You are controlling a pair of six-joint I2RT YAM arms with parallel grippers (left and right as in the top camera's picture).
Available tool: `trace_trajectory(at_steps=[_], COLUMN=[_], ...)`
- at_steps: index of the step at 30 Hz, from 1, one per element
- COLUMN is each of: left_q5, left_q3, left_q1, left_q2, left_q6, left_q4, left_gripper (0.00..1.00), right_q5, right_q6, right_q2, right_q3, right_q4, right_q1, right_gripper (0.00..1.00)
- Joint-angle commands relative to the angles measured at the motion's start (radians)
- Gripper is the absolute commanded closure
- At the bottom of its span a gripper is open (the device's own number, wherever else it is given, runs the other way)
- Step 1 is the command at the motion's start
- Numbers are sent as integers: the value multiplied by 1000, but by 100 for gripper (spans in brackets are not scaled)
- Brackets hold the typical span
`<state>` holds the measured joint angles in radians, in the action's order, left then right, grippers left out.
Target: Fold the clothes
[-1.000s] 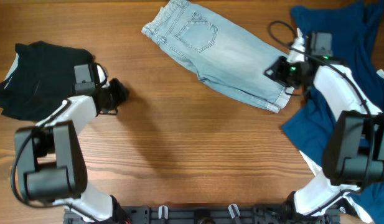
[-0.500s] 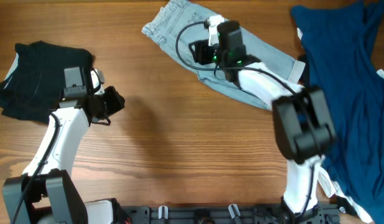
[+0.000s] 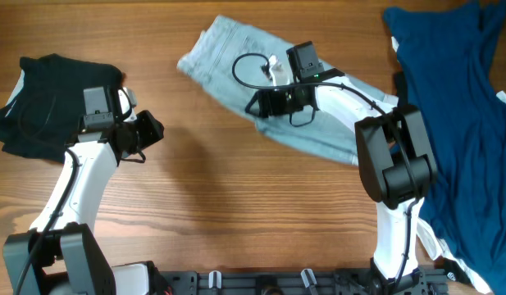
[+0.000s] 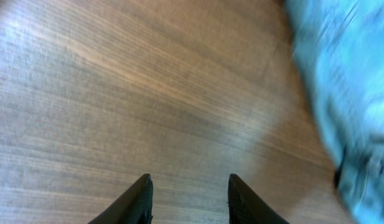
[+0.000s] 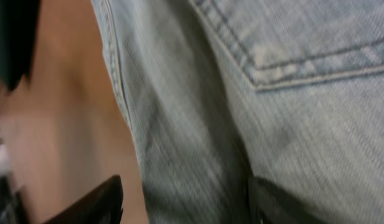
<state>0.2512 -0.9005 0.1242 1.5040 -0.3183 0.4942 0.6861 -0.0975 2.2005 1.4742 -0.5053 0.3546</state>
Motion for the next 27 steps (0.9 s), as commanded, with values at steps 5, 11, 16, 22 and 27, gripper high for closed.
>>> trace_trajectory(at_steps=[5, 11, 16, 22, 27], left_q5=[-10, -5, 76, 131, 323], left_q3=[-3, -3, -3, -157, -251], left_q1=[-3, -5, -16, -109, -168], left_q2=[-14, -12, 53, 330, 547], left_q6=[20, 19, 19, 19, -38], left_q4=[-56, -86, -236, -293, -329], left_gripper=[59, 33, 31, 24, 23], right_q5=[-150, -230, -222, -223, -229], right_q6=[106, 67, -45, -60, -61], right_q2=[-43, -266, -342, -367, -375], right_q3=[-67, -67, -67, -67, -67], right_q4=[-410, -415, -341, -379, -385], right_q1=[-5, -27, -27, -27, -27], right_gripper=[33, 30, 24, 20, 20])
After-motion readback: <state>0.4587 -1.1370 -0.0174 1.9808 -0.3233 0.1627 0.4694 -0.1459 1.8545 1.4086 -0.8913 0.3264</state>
